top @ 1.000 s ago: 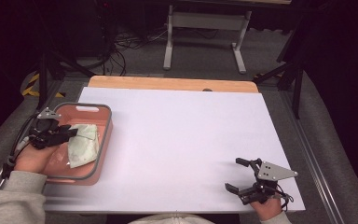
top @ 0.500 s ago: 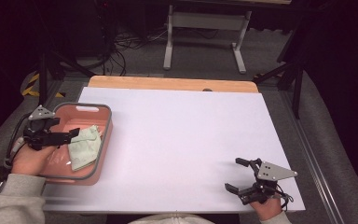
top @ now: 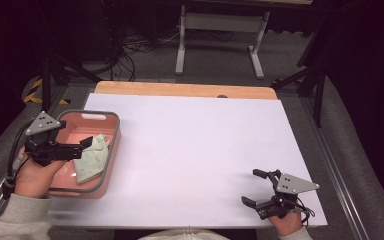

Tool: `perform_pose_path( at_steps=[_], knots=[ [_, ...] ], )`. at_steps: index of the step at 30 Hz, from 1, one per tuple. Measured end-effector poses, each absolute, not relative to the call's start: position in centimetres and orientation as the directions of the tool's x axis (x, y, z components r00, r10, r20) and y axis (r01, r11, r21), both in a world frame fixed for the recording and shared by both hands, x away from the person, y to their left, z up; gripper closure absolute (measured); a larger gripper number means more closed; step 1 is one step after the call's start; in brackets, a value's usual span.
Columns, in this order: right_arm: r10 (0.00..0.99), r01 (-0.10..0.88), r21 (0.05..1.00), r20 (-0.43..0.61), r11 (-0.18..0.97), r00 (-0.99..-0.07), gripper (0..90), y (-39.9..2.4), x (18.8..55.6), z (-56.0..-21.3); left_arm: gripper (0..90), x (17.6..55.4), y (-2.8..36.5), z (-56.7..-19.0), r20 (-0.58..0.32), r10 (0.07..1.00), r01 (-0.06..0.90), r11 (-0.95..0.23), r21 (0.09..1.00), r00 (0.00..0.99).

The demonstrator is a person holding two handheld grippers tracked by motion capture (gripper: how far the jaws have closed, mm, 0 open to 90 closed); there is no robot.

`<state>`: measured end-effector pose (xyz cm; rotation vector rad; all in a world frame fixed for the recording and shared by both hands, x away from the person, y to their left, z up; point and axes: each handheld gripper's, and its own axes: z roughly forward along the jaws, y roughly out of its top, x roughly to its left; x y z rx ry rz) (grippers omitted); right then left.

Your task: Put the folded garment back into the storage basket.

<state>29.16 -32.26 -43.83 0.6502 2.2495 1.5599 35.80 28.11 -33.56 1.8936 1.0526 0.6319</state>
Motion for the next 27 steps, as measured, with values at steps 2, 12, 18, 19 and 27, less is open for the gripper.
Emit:
perform_pose_path(
  at_steps=[2,12,18,19,27],
  knots=[
    [0.538,0.180,0.937,-0.009,0.298,-0.843,2.8,-32.3,29.2,-43.8,2.2,35.4,27.6,-33.1,0.019,0.847,0.405,-0.274,0.872,0.532],
    [0.539,0.179,0.939,-0.008,0.294,-0.842,2.8,-32.3,29.1,-43.8,2.1,33.8,25.6,-31.6,0.008,0.791,0.318,-0.255,0.913,0.611],
    [0.539,0.178,0.939,-0.009,0.294,-0.842,2.8,-32.3,29.1,-43.8,1.9,33.2,24.3,-31.3,0.010,0.753,0.272,-0.250,0.929,0.658],
    [0.539,0.178,0.939,-0.009,0.294,-0.842,2.8,-32.3,29.1,-43.8,1.9,33.1,24.1,-31.2,0.005,0.745,0.266,-0.245,0.932,0.668],
    [0.539,0.178,0.939,-0.009,0.293,-0.843,2.8,-32.3,29.1,-43.8,1.9,32.6,21.8,-31.6,0.016,0.686,0.211,-0.246,0.946,0.727]
  ],
)
